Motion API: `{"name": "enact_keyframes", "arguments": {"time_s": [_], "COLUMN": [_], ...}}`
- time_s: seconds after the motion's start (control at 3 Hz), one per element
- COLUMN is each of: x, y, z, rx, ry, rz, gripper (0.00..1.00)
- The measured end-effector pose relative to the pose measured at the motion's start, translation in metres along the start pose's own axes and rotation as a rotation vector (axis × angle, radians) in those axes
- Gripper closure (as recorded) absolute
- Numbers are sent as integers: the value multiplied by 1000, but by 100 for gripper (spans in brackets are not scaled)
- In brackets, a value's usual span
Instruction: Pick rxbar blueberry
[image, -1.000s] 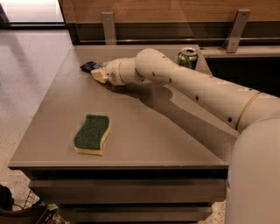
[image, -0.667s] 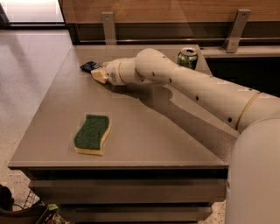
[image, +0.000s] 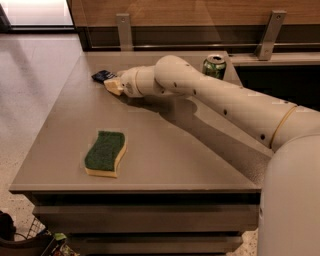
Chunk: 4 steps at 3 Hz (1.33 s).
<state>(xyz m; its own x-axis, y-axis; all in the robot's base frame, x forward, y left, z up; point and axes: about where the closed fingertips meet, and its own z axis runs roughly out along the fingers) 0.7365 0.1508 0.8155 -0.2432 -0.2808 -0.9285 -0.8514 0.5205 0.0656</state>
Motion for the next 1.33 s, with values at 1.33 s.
{"name": "enact_keyframes", "arguments": {"time_s": [1.33], "x": [0], "y": [0], "z": [0], "rx": [0], "ry": [0], "rz": [-1], "gripper": [100]}}
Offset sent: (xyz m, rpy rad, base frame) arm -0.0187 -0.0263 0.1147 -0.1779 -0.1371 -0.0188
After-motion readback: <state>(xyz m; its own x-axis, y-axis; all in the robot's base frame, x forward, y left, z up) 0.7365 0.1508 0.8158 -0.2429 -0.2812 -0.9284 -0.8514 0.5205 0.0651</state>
